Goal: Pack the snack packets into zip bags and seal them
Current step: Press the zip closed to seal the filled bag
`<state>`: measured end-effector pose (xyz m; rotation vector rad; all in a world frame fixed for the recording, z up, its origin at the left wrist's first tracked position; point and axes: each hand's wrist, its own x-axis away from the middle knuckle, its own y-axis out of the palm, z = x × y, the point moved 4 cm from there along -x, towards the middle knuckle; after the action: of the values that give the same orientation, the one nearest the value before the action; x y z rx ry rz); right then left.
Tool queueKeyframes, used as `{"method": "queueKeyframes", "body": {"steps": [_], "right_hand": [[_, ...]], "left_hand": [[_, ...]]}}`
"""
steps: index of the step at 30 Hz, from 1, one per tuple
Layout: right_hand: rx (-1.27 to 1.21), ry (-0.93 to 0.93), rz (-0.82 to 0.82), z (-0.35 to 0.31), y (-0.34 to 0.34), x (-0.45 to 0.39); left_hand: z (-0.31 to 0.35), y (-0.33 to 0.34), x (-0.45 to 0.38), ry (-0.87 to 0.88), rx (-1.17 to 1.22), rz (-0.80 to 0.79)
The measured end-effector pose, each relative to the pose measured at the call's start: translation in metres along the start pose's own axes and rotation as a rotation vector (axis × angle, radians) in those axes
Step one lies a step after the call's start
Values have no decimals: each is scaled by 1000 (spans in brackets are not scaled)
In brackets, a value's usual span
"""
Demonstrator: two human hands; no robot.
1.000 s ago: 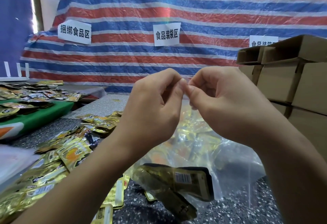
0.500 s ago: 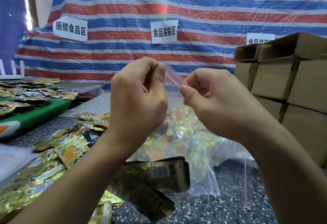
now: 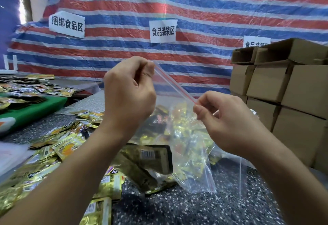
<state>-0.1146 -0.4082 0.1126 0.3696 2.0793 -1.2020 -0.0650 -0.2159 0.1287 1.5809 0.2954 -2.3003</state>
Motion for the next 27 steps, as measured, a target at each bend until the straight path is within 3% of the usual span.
{"method": "queueKeyframes", "body": {"steps": [13,27], "right_hand": [[10,-73,39,17,-4,29],[-75,-80,53,34,-19,28]], "left_hand": [[2,1,-1,13,18,7],[-4,16,2,-100,144,-126]]}}
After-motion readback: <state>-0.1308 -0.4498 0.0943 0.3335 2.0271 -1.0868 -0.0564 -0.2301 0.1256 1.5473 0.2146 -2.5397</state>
